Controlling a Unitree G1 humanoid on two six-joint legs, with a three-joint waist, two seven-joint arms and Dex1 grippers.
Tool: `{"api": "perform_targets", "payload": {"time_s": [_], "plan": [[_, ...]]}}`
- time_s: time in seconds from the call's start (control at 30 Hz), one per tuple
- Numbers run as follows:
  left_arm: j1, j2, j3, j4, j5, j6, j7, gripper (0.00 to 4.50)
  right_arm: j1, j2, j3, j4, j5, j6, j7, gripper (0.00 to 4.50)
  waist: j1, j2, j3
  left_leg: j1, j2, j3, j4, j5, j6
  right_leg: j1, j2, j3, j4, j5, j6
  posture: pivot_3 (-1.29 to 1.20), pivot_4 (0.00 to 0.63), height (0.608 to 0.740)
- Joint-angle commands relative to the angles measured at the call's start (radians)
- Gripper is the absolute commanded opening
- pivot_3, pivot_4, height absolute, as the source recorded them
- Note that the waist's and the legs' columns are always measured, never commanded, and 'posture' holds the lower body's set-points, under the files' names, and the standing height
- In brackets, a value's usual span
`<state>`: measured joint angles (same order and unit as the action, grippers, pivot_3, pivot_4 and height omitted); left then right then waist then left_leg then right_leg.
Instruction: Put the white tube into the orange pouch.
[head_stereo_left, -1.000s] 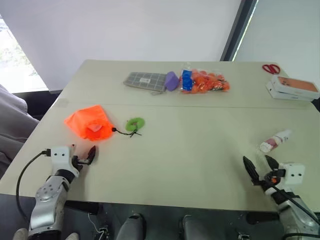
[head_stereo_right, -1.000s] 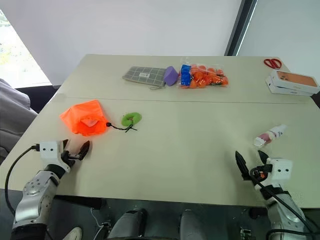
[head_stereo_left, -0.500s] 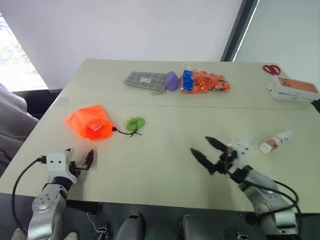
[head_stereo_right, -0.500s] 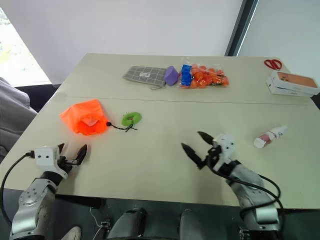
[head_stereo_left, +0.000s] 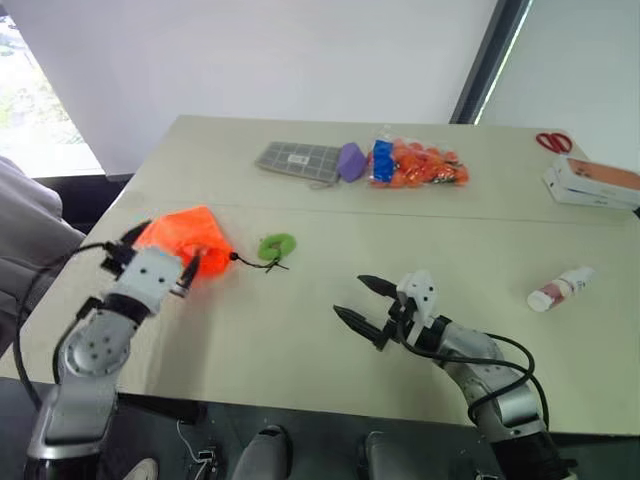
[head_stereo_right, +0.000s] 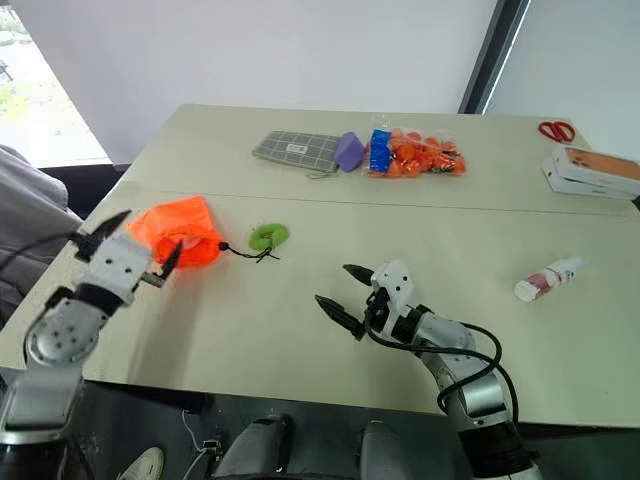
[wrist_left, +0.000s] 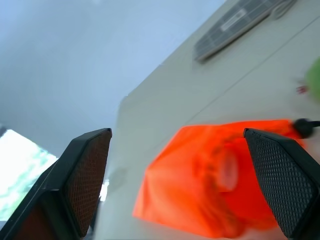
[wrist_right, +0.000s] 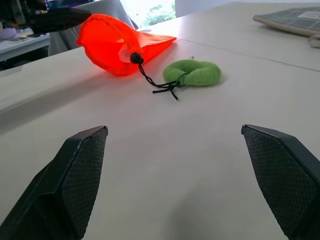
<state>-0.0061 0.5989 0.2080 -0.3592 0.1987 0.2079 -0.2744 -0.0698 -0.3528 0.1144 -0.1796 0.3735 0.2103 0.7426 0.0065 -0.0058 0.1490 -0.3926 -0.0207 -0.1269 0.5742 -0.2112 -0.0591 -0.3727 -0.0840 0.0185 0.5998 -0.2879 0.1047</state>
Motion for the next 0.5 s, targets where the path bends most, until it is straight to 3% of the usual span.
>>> {"api": "perform_targets", "payload": {"time_s": [0.03, 0.23, 0.5], "plan": [[-0.037, 0.034, -0.018, 0.043, 0.056, 0.031, -0.001, 4.50, -0.014, 0.010, -0.004, -0.005, -0.003, -0.025, 0.003, 4.45, -0.003, 0.000, 0.000, 0.000, 0.000, 0.000, 0.000, 0.000, 0.000, 0.000, 0.001, 0.000, 0.000, 0.000, 0.000, 0.00, 0.150, 0.724], [-0.106, 0.072, -0.081, 0.196, 0.068, -0.003, -0.044, 4.50, 0.009, 0.027, -0.006, -0.023, -0.014, -0.038, -0.020, 4.45, -0.002, 0.000, 0.000, 0.001, 0.001, 0.000, 0.000, 0.000, 0.000, -0.001, 0.001, 0.000, 0.004, 0.000, 0.000, 0.00, 0.150, 0.724], [-0.168, 0.046, -0.112, 0.291, 0.021, -0.079, -0.069, 4.50, 0.037, 0.034, -0.008, -0.038, -0.023, -0.057, -0.045, 4.45, -0.001, -0.001, 0.000, 0.001, 0.001, -0.001, 0.000, 0.000, 0.000, -0.001, 0.001, 0.000, 0.005, 0.000, 0.000, 0.00, 0.150, 0.724]]}}
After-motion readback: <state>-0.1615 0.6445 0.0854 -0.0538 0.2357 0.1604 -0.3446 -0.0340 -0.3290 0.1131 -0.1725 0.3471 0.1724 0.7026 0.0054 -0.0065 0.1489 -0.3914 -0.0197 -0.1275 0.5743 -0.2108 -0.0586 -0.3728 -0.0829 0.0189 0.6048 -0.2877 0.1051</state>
